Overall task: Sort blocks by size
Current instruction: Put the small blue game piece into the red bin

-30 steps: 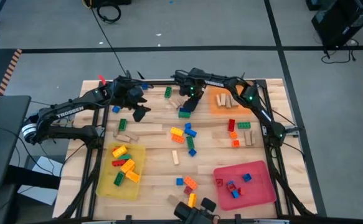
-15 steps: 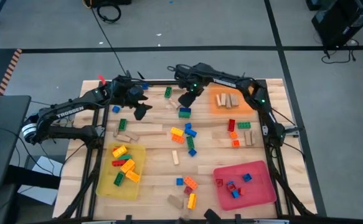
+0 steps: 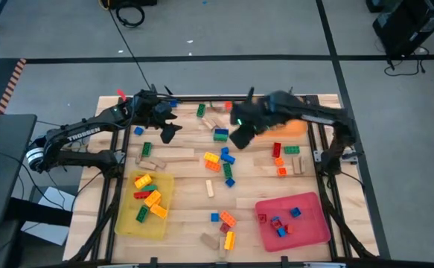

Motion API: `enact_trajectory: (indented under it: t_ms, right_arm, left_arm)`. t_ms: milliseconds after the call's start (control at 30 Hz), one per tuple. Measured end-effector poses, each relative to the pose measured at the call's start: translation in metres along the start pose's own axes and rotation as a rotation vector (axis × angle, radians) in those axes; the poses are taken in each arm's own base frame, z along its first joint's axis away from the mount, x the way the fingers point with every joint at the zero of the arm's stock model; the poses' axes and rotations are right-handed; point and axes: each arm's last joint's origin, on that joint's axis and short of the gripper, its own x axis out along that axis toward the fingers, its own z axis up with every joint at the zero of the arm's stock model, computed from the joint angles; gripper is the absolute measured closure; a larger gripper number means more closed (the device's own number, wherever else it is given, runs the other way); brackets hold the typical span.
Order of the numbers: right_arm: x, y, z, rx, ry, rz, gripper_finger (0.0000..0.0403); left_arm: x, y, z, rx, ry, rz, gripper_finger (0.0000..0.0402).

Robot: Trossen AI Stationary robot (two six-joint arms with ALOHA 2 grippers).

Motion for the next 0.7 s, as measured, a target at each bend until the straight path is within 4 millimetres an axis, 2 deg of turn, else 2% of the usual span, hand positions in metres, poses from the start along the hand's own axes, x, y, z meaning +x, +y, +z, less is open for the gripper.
enact_trajectory:
  t_ms: [133,233,400,567,700]
  right_arm:
    - [-0.026,0.018,-0.049,0.056,-0.029,0.047,0.0252]
    - [-0.029,0.026,-0.086,0.107,-0.004,0.043,0.0252]
    - [-0.019,0.033,-0.149,0.199,0.074,-0.009,0.0252]
    - [0.002,0.038,-0.210,0.256,0.191,-0.093,0.0252]
    - [0.020,0.042,-0.250,0.281,0.241,-0.086,0.0252]
  left_arm:
    - [0.000,0.000,0.000,0.001,0.000,-0.001,0.0128]
    - [0.000,-0.001,0.000,0.007,0.000,-0.005,0.0128]
    - [0.000,-0.001,0.000,0.029,0.000,-0.004,0.0128]
    - [0.000,-0.001,0.000,0.027,0.000,-0.004,0.0128]
    - [0.000,-0.001,0.000,0.026,0.000,-0.003,0.0128]
